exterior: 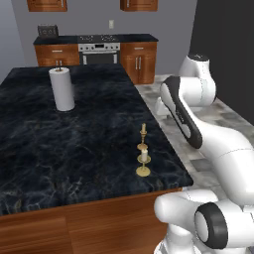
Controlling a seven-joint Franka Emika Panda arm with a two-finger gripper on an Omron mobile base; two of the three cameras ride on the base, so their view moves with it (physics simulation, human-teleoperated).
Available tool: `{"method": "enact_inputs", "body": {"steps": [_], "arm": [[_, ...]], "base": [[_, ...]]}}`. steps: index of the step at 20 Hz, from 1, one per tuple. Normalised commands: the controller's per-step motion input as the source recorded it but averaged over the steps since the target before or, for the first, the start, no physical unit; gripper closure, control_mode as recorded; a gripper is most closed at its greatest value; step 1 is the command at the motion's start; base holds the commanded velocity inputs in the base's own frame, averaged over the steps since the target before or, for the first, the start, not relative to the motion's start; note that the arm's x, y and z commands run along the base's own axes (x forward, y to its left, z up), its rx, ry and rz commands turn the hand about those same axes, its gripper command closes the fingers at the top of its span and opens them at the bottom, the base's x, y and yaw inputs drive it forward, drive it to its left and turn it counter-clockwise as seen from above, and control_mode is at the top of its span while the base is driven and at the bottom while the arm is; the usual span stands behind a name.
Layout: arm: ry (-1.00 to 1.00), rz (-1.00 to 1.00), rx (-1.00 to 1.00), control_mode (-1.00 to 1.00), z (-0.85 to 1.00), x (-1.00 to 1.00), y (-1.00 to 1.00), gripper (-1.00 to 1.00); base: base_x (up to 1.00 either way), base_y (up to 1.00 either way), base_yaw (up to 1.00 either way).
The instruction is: Pick the candle and candle from the dining table and place them in the open cabinet. Close the cabinet after placing the objects.
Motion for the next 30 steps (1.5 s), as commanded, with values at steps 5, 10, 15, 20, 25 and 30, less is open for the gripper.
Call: {"method": "enact_inputs", "body": {"steps": [5, 10, 15, 20, 25, 30], "arm": [[-0.09, 0.01, 0.0, -1.0, 0.0, -0.08, 0.0, -1.0], [-0.15, 0.12, 0.0, -1.0, -0.05, -0.23, 0.0, -1.0], [-0.1, 0.18, 0.0, -1.0, -0.27, -0.32, 0.0, -1.0], [-0.01, 0.18, 0.01, -1.0, -0.27, -0.23, 0.0, -1.0], [0.0, 0.17, 0.05, -1.0, -0.21, -0.12, -0.02, -1.0], [0.0, 0.14, 0.07, -1.0, -0.15, -0.02, -0.01, -1.0]], "base": [[0.0, 0.0, 0.0], [0.0, 0.0, 0.0], [0.0, 0.0, 0.0], [0.0, 0.0, 0.0], [0.0, 0.0, 0.0], [0.0, 0.0, 0.0]]}}
